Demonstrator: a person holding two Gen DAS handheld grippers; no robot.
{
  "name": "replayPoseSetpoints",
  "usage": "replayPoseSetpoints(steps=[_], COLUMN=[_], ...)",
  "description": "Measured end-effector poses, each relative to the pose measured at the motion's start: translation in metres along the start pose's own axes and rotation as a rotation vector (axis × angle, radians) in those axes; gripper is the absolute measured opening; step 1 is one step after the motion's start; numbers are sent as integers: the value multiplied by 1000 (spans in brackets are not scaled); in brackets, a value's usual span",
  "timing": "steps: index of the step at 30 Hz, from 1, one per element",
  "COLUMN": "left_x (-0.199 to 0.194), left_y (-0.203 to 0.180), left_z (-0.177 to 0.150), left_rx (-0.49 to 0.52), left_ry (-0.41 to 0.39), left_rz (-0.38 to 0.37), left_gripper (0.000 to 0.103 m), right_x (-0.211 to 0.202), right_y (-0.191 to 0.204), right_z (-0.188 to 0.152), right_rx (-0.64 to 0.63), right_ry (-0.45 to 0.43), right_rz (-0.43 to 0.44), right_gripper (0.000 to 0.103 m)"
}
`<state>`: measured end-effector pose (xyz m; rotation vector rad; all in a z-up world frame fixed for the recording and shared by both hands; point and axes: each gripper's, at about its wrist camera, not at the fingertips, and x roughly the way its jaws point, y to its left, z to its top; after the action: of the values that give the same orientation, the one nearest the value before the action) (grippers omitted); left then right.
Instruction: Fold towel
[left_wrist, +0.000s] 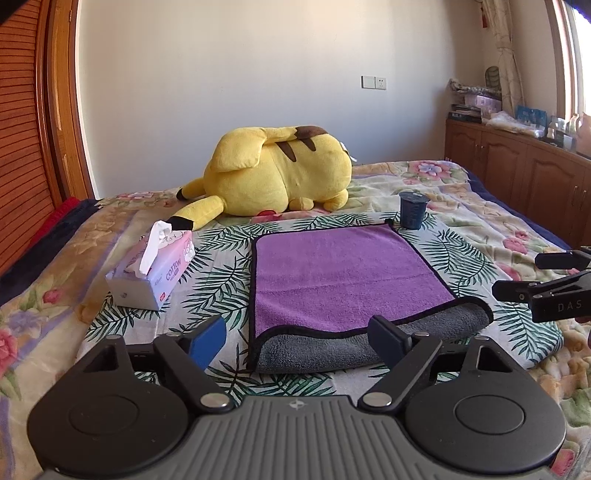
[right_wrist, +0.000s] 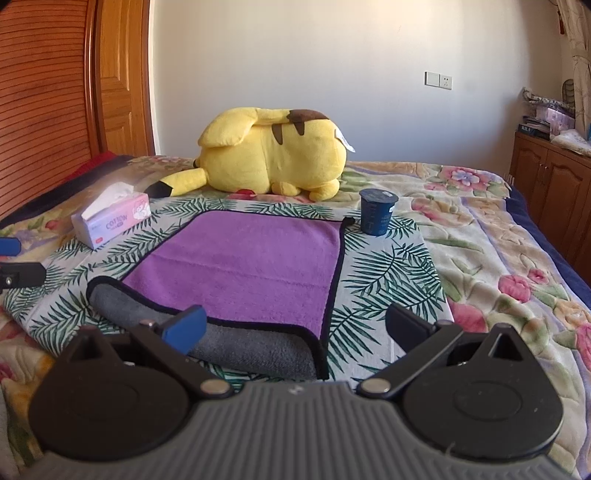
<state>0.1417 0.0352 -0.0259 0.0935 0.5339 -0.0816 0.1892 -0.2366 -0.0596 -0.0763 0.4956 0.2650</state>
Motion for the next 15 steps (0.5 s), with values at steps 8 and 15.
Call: replayPoseSetpoints(steps=[8, 15], left_x=[31, 61], left_y=[6, 15], left_z=[0, 0], left_rx=[17, 15], left_ry=[44, 89], left_rz=[7, 6], left_gripper=[51, 42], right_x=[28, 48], right_y=[-10, -16], right_z=[0, -4], right_rx=[10, 20], right_ry=[70, 136], right_rz=[17, 45], right_gripper=[97, 88])
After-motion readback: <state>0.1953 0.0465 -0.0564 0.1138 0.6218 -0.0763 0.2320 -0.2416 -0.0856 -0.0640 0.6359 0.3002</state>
